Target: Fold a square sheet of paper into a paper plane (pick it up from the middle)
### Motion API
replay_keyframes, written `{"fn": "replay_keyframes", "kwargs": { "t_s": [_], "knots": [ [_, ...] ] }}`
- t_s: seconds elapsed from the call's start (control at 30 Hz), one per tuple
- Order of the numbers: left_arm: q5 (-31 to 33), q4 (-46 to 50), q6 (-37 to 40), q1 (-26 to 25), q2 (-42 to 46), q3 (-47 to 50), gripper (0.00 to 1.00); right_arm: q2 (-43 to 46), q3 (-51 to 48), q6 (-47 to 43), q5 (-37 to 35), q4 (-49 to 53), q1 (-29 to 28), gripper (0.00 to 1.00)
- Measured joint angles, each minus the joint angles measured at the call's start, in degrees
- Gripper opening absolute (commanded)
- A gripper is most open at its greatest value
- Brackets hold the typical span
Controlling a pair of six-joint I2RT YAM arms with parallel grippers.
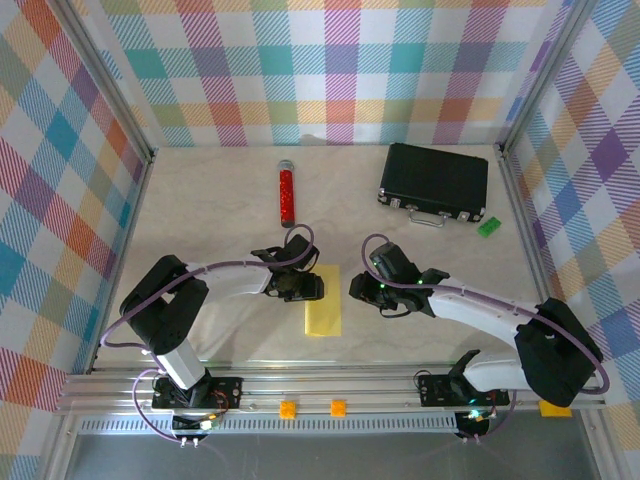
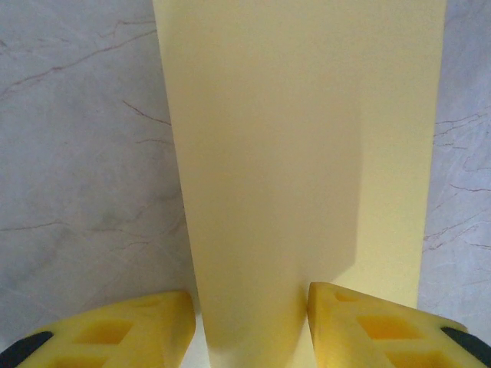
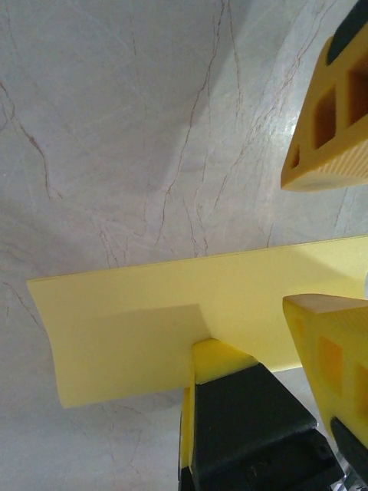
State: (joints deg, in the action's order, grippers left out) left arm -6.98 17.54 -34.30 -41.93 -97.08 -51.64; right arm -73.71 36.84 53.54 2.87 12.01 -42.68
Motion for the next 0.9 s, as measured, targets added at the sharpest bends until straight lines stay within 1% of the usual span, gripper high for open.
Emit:
{"fn": "replay_keyframes", "kwargs": {
  "t_s": [0.33,0.47,0.6,0.7,0.9],
  "knots": [
    [0.20,0.42,-0.42,-0.13,-0.31,-0.42,0.48,-0.50,0.00,-0.07,0.83,-0.61,0.00,0.40],
    [0.46,0.44,-0.39,-0.31,-0.31,-0.44,0.48,-0.50,-0.35,-0.44,2.47,-3.10,0.00,0.40],
    [0.46,0.46,-0.37,-0.31,-0.31,-0.48,0.48,-1.27,-0.57,-0.42,3.85,-4.81,0.00,0.39],
    [0.46,0.61,-0.35,-0.31,-0.31,-0.66,0.48,-2.82,-0.57,-0.42,4.85,-5.99,0.00,0.35],
    [0.48,0.79,0.50,-0.33,-0.31,-0.70,0.48,-4.85,-0.57,-0.39,5.99,-6.69,0.00,0.35]
  ]
}}
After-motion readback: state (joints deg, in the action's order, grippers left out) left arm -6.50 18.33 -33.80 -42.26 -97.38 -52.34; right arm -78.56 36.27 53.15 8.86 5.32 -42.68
